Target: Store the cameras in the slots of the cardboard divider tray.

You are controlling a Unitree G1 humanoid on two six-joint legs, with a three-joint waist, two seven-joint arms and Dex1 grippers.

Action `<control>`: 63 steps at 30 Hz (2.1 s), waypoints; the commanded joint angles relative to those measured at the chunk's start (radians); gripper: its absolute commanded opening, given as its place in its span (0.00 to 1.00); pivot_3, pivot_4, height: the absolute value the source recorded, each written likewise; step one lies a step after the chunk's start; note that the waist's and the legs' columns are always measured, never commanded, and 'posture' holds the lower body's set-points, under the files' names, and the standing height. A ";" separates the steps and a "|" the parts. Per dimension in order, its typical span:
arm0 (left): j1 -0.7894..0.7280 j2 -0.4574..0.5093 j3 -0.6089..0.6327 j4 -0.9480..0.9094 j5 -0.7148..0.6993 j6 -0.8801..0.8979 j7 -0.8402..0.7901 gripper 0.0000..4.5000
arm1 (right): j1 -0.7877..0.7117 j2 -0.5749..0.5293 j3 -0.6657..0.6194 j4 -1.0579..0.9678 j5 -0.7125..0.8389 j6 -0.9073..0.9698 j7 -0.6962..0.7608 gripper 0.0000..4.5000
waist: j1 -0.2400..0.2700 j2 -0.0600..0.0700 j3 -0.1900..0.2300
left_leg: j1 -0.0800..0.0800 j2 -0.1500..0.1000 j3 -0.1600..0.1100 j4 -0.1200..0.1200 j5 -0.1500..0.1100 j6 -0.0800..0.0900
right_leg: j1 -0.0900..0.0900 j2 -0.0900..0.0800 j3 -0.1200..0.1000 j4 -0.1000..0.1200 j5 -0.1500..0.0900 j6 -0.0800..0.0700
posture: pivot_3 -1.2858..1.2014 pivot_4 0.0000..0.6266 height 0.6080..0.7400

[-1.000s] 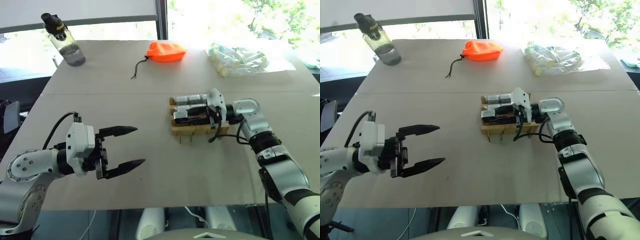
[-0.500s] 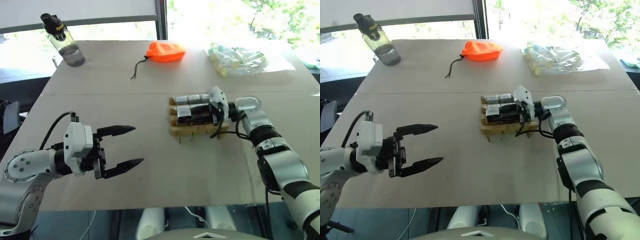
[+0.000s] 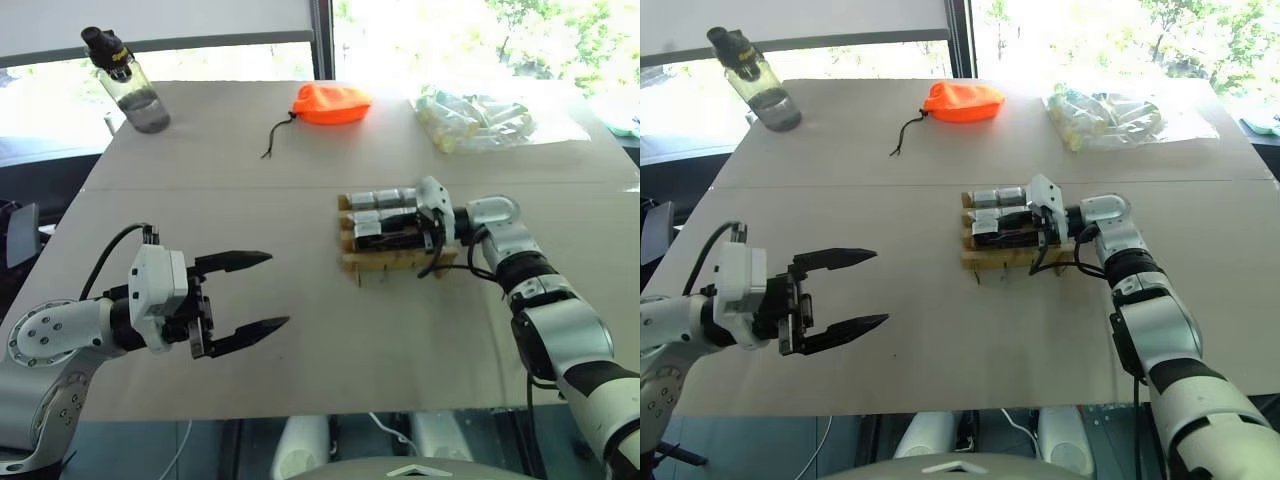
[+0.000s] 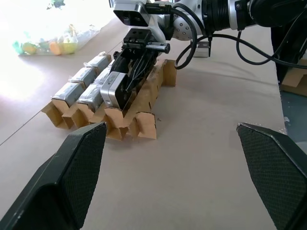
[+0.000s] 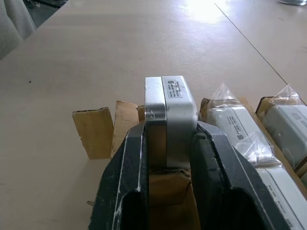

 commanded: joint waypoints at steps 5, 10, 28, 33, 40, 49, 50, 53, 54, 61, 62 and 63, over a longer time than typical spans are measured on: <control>-0.012 -0.004 0.004 -0.023 -0.019 -0.005 0.004 1.00 | 0.007 -0.007 -0.013 -0.043 -0.011 0.033 0.035 0.15 | 0.000 0.000 0.000 | 0.000 0.000 0.000 0.000 0.000 0.000 | 0.000 0.000 0.000 0.000 0.000 0.000 | 0.52 0.24 1.00; -0.015 -0.004 0.000 -0.020 -0.019 -0.005 0.003 1.00 | 0.011 -0.012 -0.012 -0.067 -0.013 0.063 0.047 0.38 | 0.000 0.000 0.000 | 0.000 0.000 0.000 0.000 0.000 0.000 | 0.000 0.000 0.000 0.000 0.000 0.000 | 0.52 0.24 1.00; -0.004 -0.008 -0.006 -0.014 0.015 -0.007 0.022 1.00 | 0.080 -0.078 -0.078 -0.408 0.119 0.310 0.041 0.99 | 0.003 0.000 0.000 | -0.001 0.000 -0.001 0.000 0.000 0.000 | 0.000 -0.001 0.000 0.000 0.000 0.000 | 0.52 0.24 1.00; 0.020 -0.008 -0.007 -0.027 0.026 0.022 0.066 1.00 | 0.213 -0.186 -0.122 -0.743 0.210 0.495 -0.020 0.99 | 0.004 0.000 0.000 | -0.001 0.000 -0.002 0.000 0.000 0.000 | 0.000 -0.002 0.000 -0.001 0.000 0.000 | 0.52 0.24 1.00; -0.013 -0.007 -0.060 0.004 0.082 0.059 0.135 1.00 | 0.485 -0.430 -0.347 -1.023 0.321 0.679 -0.164 0.99 | 0.024 -0.001 0.000 | -0.001 -0.001 -0.001 0.000 0.000 0.000 | 0.001 -0.002 -0.002 -0.002 0.000 0.000 | 0.52 0.24 1.00; -0.125 -0.001 -0.142 0.069 0.092 0.060 0.105 1.00 | 0.938 -0.549 -0.632 -1.030 0.276 0.619 -0.298 0.99 | 0.030 -0.001 0.000 | 0.000 -0.001 -0.001 0.000 0.000 0.000 | 0.001 0.001 0.000 -0.002 0.000 0.000 | 0.52 0.24 1.00; -0.139 -0.001 -0.151 0.077 0.096 0.059 0.101 1.00 | 0.975 -0.535 -0.650 -1.037 0.267 0.606 -0.320 0.99 | 0.027 -0.001 0.000 | 0.000 -0.001 -0.001 0.000 0.000 0.000 | 0.001 0.001 0.000 -0.002 0.000 0.001 | 0.52 0.24 1.00; -0.192 -0.002 -0.179 0.103 0.098 0.056 0.083 1.00 | 1.103 -0.468 -0.680 -1.097 0.203 0.572 -0.468 0.99 | 0.030 -0.005 -0.002 | 0.001 0.000 0.000 -0.001 0.000 0.001 | 0.001 0.003 0.002 -0.002 0.000 0.001 | 0.52 0.24 1.00; -0.206 -0.004 -0.185 0.110 0.097 0.053 0.076 1.00 | 1.138 -0.450 -0.683 -1.121 0.197 0.567 -0.494 0.99 | 0.030 -0.004 -0.002 | 0.001 0.000 0.000 0.000 0.000 0.000 | 0.001 0.004 0.001 -0.002 0.000 0.001 | 0.52 0.24 1.00; -0.266 -0.009 -0.219 0.142 0.096 0.031 0.019 1.00 | 1.293 -0.255 -0.688 -1.328 0.239 0.604 -0.706 0.99 | 0.023 -0.004 -0.002 | 0.004 0.001 0.004 0.000 0.000 0.000 | 0.001 0.004 0.006 0.000 -0.001 0.002 | 0.52 0.24 1.00; -0.275 -0.011 -0.224 0.145 0.091 0.030 0.011 1.00 | 1.305 -0.222 -0.671 -1.339 0.217 0.582 -0.743 0.99 | 0.026 -0.004 -0.002 | 0.004 0.001 0.004 0.000 0.000 0.000 | 0.001 0.004 0.005 0.000 -0.002 0.003 | 0.52 0.24 1.00; -0.284 -0.013 -0.229 0.147 0.081 0.028 -0.005 1.00 | 1.303 -0.180 -0.656 -1.344 0.200 0.565 -0.795 0.99 | 0.028 -0.004 -0.002 | 0.004 0.001 0.004 0.000 0.000 0.000 | 0.001 0.004 0.005 0.000 -0.002 0.003 | 0.52 0.24 1.00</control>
